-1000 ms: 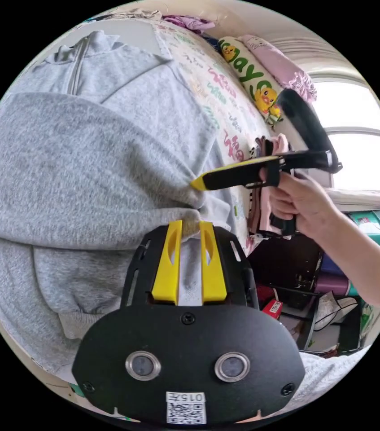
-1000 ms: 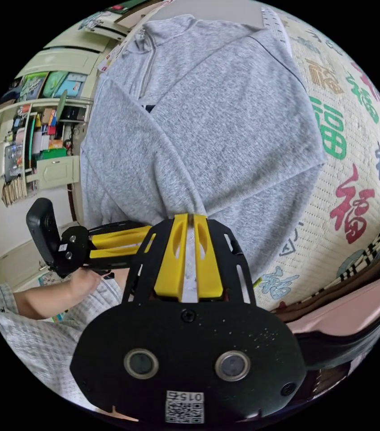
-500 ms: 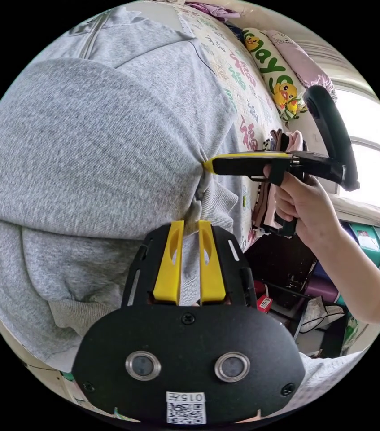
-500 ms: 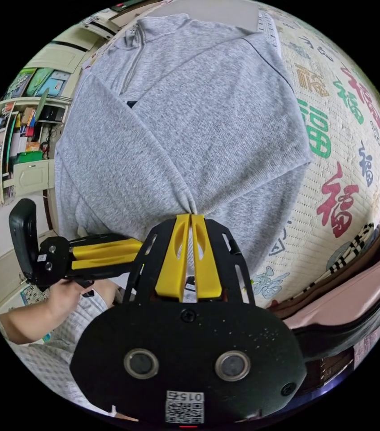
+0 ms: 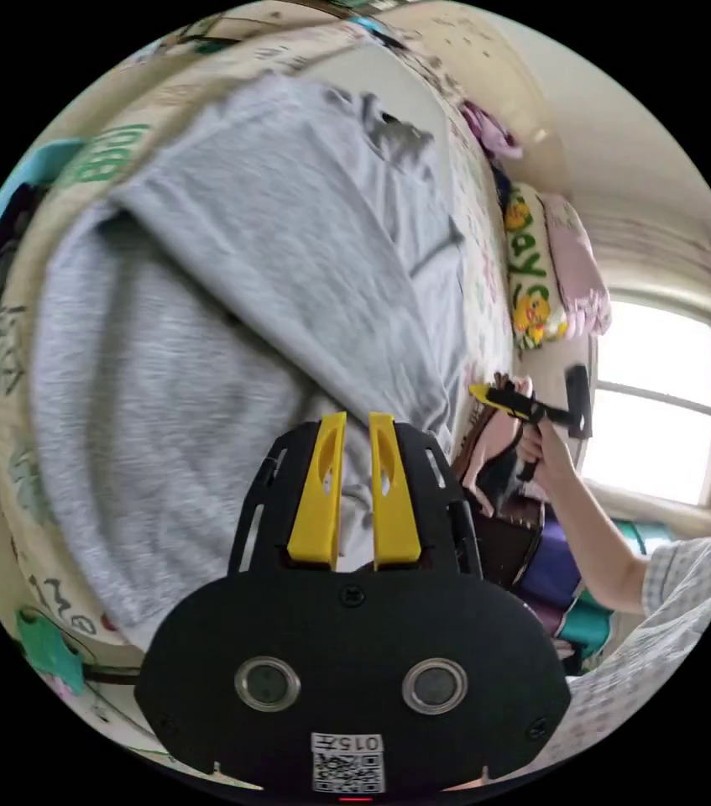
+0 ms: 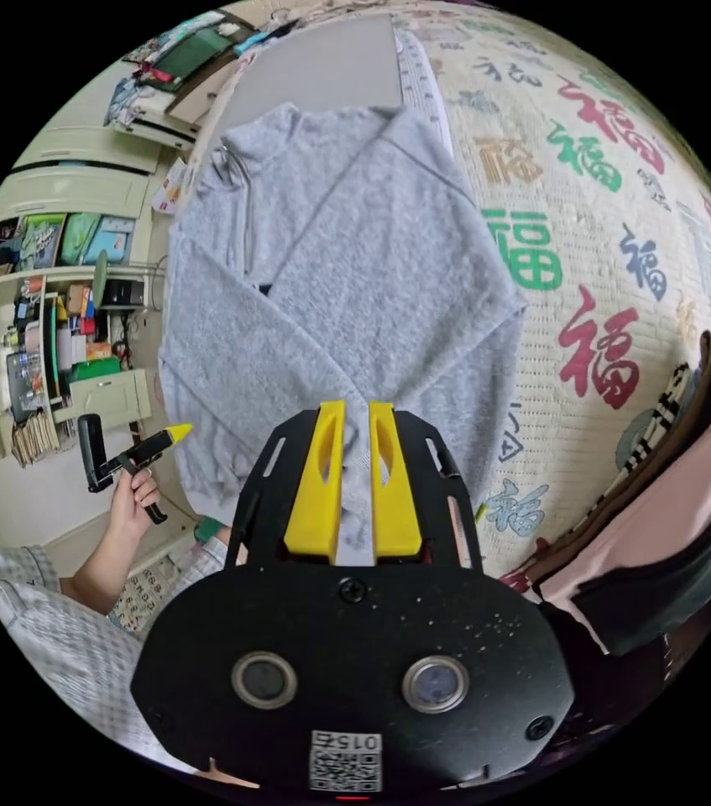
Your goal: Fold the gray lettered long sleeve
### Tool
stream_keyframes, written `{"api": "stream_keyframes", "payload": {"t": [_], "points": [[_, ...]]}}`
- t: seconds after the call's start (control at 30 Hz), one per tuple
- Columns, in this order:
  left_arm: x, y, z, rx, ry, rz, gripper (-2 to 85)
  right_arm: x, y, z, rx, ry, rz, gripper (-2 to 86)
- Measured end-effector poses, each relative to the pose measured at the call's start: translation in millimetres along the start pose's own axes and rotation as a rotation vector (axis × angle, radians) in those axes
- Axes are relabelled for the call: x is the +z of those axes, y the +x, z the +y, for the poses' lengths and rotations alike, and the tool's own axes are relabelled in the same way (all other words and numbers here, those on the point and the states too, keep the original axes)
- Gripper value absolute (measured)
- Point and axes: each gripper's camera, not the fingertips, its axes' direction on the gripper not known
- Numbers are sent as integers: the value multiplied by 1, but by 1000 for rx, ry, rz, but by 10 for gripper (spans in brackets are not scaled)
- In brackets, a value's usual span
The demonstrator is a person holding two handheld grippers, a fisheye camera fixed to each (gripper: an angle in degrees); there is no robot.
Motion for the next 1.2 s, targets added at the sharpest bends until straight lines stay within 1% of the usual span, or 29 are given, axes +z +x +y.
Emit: {"api": "stream_keyframes", "payload": {"t": [0.03,0.1,0.17,0.23,0.27,0.4,0.5,0.67,0.77,0.8,0.9,0.97,1.1,1.13,1.2], "points": [[-25,-21,-10,-50,56,9,55,-1,-9,-1,-9,20,-14,59],[-56,-47,-25,-113,124,21,56,9,-56,-18,-76,60,-85,63],[-74,-66,-39,-157,180,72,59,30,-101,-41,-142,55,-108,67],[-81,-86,-57,-205,218,218,64,57,-147,-69,-205,39,-131,69],[-81,-89,-62,-210,222,244,65,78,-178,-87,-249,25,-150,70],[-82,-108,-85,-277,259,319,74,156,-269,-146,-340,-52,-110,72],[-77,-122,-95,-362,227,327,61,203,-310,-172,-360,-75,-27,66],[-87,-127,-104,-366,211,323,12,267,-346,-186,-332,-138,43,28],[-101,-127,-106,-376,230,271,-1,298,-368,-193,-307,-155,30,4],[-107,-128,-107,-387,240,224,-4,315,-377,-195,-314,-183,59,0],[-111,-131,-112,-400,220,257,-8,352,-390,-192,-322,-239,168,-4],[-114,-126,-115,-375,206,246,-9,354,-392,-181,-344,-202,145,-5],[-126,-98,-126,-196,174,169,-9,318,-367,-135,-471,-89,-66,-3],[-130,-88,-129,-133,167,164,-9,311,-359,-128,-482,-73,-76,-3],[-136,-73,-134,-34,165,151,-8,281,-312,-102,-487,2,-68,-1]]}}
